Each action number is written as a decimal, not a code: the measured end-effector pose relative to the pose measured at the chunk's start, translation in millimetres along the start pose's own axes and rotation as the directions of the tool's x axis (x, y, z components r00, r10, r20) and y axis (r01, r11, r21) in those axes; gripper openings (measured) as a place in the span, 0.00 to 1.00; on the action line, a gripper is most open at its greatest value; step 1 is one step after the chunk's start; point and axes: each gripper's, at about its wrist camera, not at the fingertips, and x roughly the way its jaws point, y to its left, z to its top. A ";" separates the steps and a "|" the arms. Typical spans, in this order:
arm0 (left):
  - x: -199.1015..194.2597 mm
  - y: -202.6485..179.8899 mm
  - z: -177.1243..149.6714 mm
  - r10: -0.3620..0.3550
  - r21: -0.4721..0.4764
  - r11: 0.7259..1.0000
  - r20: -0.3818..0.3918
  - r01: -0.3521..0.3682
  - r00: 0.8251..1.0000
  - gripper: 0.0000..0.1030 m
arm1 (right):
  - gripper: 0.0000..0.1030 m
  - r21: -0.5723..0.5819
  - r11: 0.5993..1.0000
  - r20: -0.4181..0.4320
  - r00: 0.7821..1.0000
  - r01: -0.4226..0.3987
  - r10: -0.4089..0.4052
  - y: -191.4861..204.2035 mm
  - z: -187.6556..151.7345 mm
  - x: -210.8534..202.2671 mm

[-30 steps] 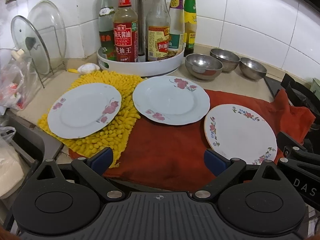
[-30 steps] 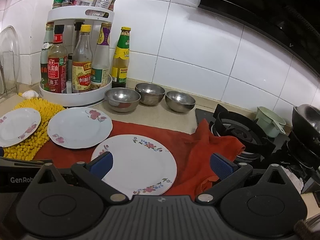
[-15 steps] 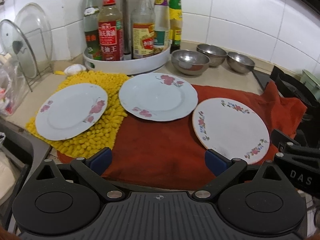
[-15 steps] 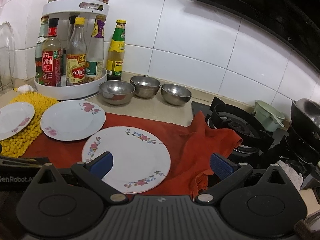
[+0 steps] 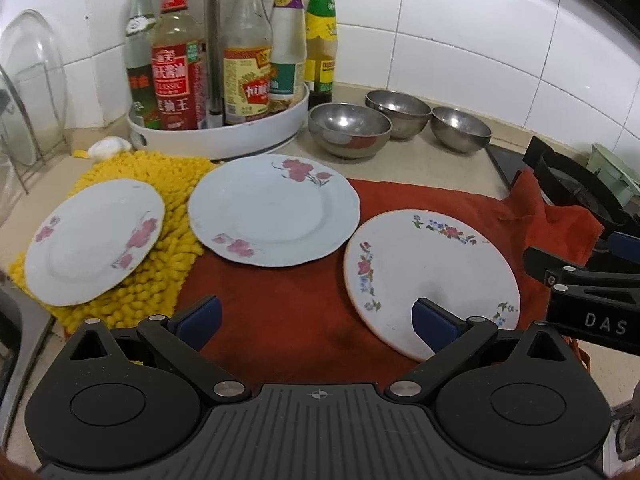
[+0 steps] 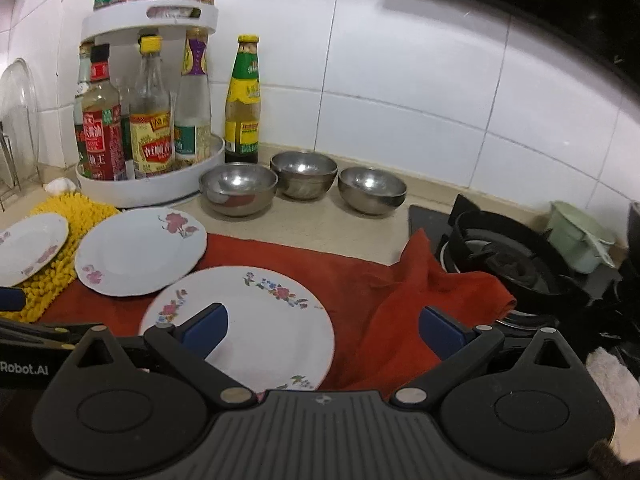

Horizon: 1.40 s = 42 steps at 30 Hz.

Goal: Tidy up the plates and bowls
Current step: 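Grasp the rim of the floral-rim plate with both grippers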

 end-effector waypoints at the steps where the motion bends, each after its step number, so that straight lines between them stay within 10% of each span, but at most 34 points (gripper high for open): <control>1: 3.3 -1.9 1.5 -0.002 -0.005 1.000 -0.005 0.002 1.000 1.00 | 0.93 -0.011 1.000 -0.012 1.000 -0.007 0.007 -2.7 1.2 5.0; 28: 60.2 -30.2 18.2 0.025 -0.091 0.995 -0.138 -0.038 0.990 0.99 | 0.76 -0.091 0.968 -0.122 0.967 -0.235 0.223 -30.3 13.6 78.4; 42: 73.7 -27.8 19.0 -0.010 -0.134 0.991 -0.169 -0.013 0.986 0.98 | 0.57 0.005 0.917 -0.252 0.887 -0.399 0.387 -38.5 6.0 104.5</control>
